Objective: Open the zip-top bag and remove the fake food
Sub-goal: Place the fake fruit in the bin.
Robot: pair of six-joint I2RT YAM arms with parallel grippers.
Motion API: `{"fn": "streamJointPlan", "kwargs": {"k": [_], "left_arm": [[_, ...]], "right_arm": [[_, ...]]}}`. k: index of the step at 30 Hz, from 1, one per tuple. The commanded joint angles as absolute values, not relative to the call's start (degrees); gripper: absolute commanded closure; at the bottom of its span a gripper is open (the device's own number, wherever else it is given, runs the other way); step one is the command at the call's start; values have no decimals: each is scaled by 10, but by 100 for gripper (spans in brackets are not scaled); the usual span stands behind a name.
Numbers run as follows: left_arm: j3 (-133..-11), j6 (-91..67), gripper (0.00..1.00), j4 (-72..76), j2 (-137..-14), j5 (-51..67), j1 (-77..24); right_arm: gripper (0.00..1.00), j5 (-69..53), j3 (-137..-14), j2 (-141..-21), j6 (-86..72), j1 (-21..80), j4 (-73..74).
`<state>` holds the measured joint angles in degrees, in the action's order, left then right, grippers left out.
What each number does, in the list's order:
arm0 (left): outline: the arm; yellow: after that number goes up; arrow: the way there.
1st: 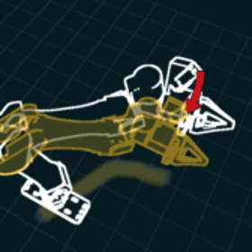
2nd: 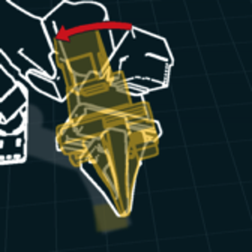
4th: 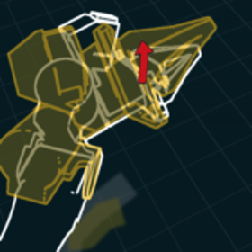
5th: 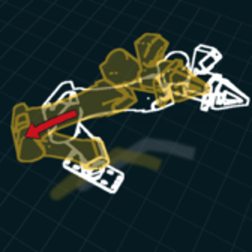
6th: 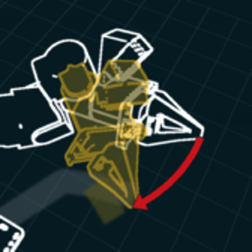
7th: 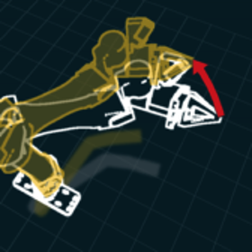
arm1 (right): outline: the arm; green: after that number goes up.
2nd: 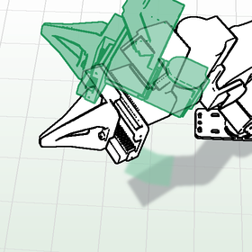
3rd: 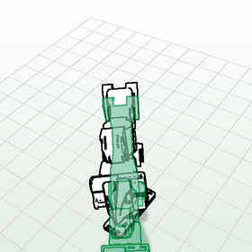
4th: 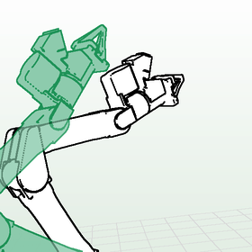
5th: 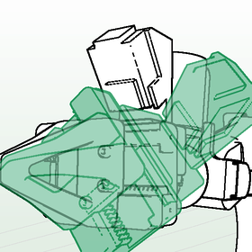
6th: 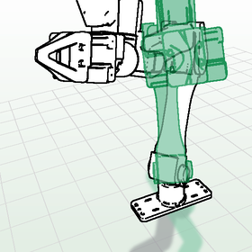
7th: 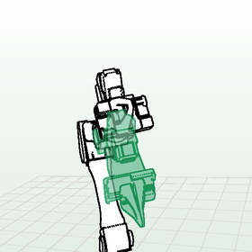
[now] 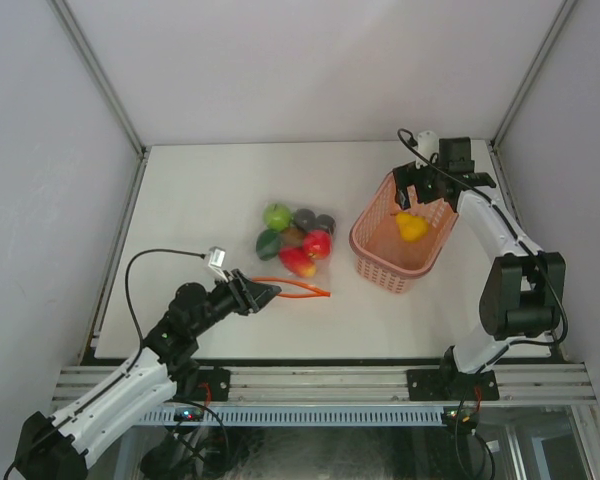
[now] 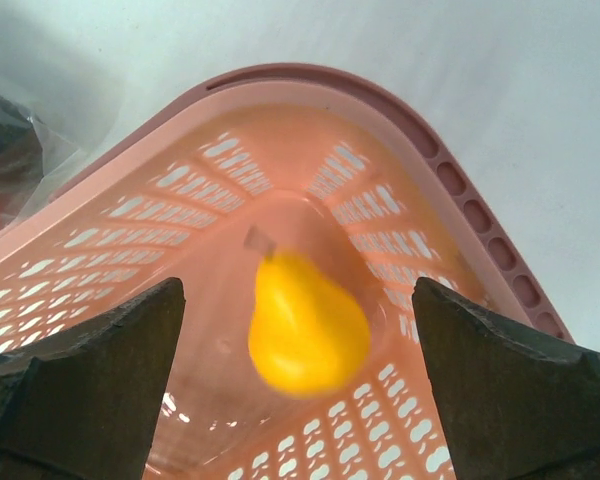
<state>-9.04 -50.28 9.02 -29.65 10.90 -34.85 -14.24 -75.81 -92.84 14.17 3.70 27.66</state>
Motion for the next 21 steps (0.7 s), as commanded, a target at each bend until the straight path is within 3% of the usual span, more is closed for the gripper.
{"fn": "streamJointPlan", "kwargs": {"k": [1,9,11,14,17,19,21], "left_arm": [[-85,-487,45,132,-310,120,-346],[-60,-484,46,170,-322,110,-346],[-60,-486,52,183,-337,109,-346],[-69,-482,68,194,-362,116,-346],[-81,-472,73,193,-385,125,-345],[-81,-471,73,194,-391,121,-345],[-72,-477,74,197,-393,109,-345]], "right_arm": [[3,-172,-773,-926,160,30,290],[3,-285,-709,-782,209,21,207],[0,-352,-646,-725,223,26,141],[0,-482,-598,-678,165,42,48],[4,-664,-621,-681,198,97,83],[5,-639,-643,-680,303,184,179],[7,-525,-645,-685,379,285,221]]}}
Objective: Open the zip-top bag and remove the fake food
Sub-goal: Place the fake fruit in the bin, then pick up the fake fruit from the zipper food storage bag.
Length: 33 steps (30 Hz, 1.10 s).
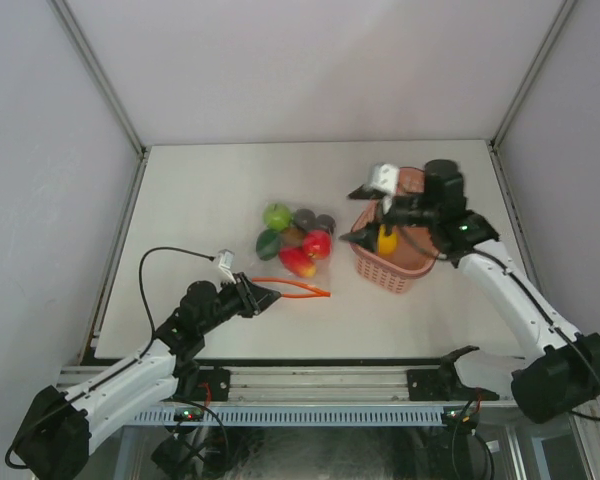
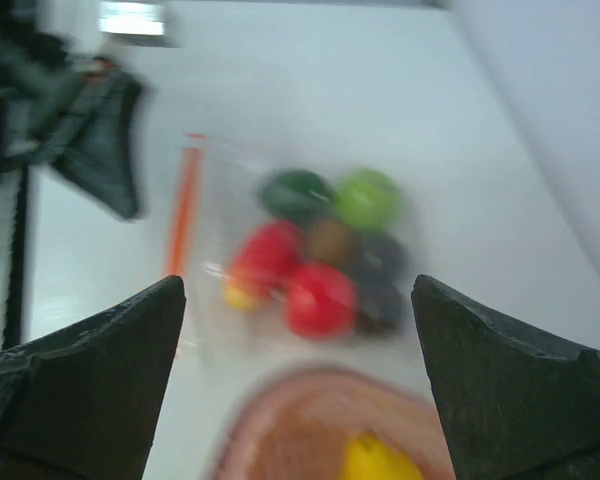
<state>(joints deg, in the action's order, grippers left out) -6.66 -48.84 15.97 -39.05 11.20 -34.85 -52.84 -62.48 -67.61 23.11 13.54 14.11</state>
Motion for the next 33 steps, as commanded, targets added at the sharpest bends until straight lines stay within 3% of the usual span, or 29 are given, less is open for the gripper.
{"fn": "streamJointPlan", "kwargs": {"k": [1,5,10,13,33], "left_arm": [[-66,-483,74,202,-393,101,-346],[-39,-511,75,230,-390,66,-345],[-31,-526,75,235,-386,19,-345],[-27,-534,76,234,-380,2,-344],[14,-588,77,299,-389,6,-343]], "right_arm": [[9,-471,-645,-695,381,325,218],[20,-334,-634,-764,303,416,162],[16,-76,-623,-839,271,528,88],[16,6,-623,-864,273,562,61],[28,-2,-620,-930,265,589,87]]}}
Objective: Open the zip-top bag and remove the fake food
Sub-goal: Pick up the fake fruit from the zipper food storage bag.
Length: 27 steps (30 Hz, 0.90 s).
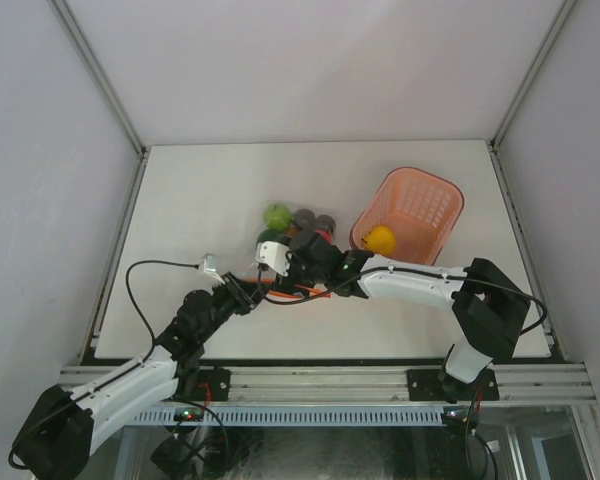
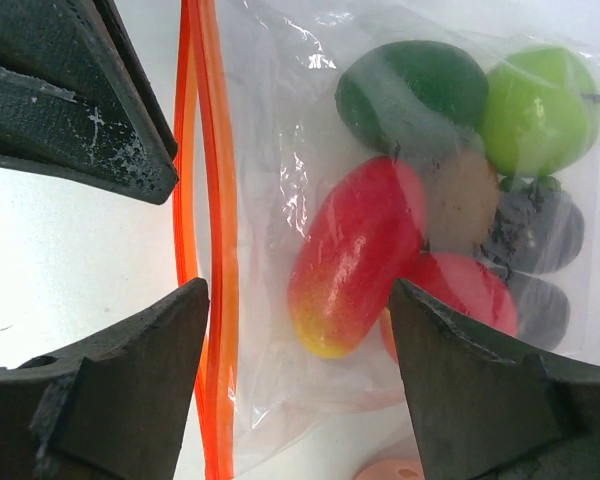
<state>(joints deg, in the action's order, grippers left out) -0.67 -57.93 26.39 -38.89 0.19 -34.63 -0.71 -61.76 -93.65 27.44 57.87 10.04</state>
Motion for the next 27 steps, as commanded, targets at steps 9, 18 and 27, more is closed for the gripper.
{"fn": "streamJointPlan", "kwargs": {"k": [9,18,27], "left_arm": [[10,-591,78,302,-403,8,-343],[4,-603,78,333,-441,25,-343],[3,-612,78,362,-476,41,-343]], "right_arm": [[37,16,-620,-949,273,603,85],[83,10,-620,-954,260,585,84],[94,-38,-623,-919,238,573,95]]}}
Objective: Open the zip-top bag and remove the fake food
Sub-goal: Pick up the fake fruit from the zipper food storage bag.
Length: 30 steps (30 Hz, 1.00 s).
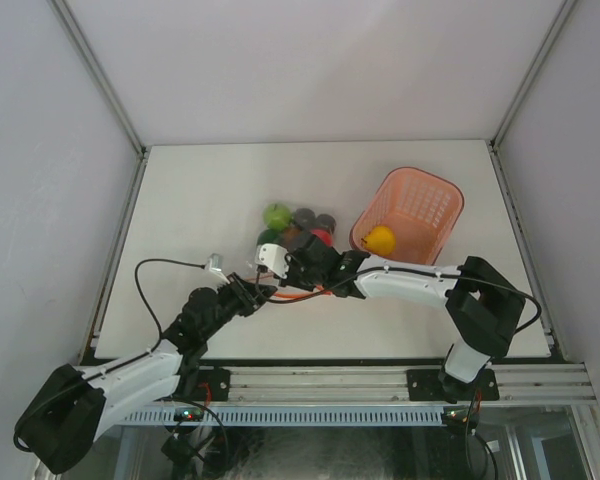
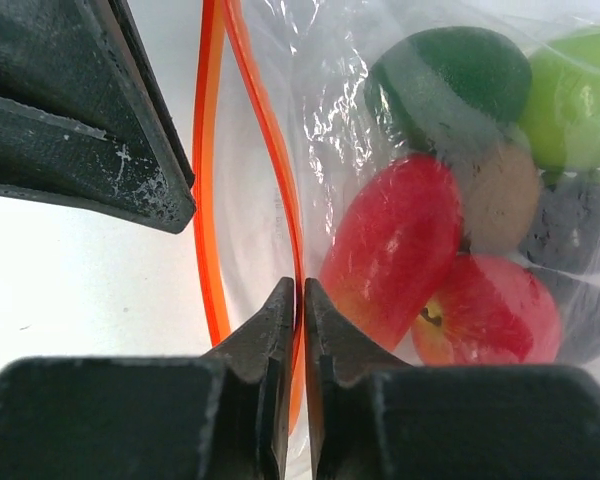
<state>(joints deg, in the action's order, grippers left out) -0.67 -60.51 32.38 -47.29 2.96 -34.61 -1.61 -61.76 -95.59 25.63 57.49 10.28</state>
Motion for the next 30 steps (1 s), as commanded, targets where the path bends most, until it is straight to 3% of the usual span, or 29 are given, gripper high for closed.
{"fn": "streamJointPlan", "kwargs": {"k": [1,6,10,16,23,30], "left_arm": [[2,-612,78,362,-478,41,-343],[-3,-625,77,376,-505,46,-344],[-5,-647,69,436,-546,50,-346],[-27,-674,50,505,-607,28,-356],[-37,-698,45,570,-688,-15,-363],[-44,-706,35,635,-764,-27,-364]], "right_arm": [[97,-37,-623,-918,239,572,95],[100,-63,-626,-909,208,559,93],[100,-115,-628,-881,157,544,86],[100,-180,-628,-875,102,536,78],[100,-252,-628,-873,46,536,65],[100,-306,-631,-879,8,542,53]]}}
